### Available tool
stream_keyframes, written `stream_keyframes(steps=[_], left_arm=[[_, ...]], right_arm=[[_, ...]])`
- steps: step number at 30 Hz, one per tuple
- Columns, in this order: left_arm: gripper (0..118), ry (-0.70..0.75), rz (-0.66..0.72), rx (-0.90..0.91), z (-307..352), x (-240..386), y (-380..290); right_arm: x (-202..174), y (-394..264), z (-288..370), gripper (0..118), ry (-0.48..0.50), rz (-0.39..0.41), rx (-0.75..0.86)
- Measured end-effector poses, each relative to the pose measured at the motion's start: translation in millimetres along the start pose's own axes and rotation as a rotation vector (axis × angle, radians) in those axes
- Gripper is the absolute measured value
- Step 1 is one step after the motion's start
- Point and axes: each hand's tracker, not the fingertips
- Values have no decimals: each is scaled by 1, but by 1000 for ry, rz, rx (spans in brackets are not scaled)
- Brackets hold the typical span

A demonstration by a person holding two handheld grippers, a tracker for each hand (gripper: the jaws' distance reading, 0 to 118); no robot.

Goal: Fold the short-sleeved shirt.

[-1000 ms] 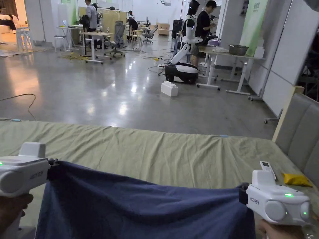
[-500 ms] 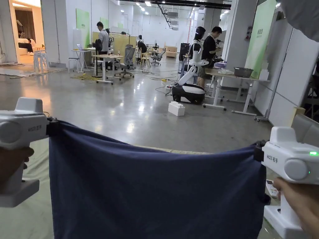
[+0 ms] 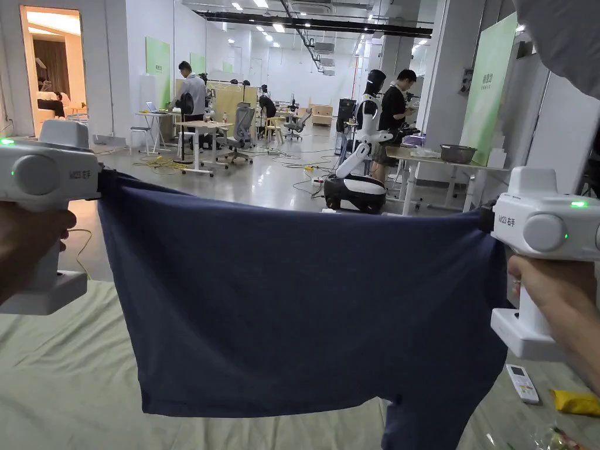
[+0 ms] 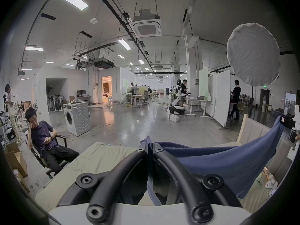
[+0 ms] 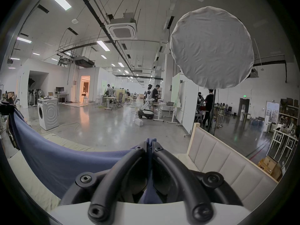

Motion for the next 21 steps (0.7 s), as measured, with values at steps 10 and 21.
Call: stream_keyframes(steps=[10,21], left_arm=[[5,23,-3,17,-62,13,19],[5,7,-53,2,-46,23,-53]], right_arm=[[-12,11,-46,5,-7,32,21],[-9,-57,-27,5,-8,43,-11]])
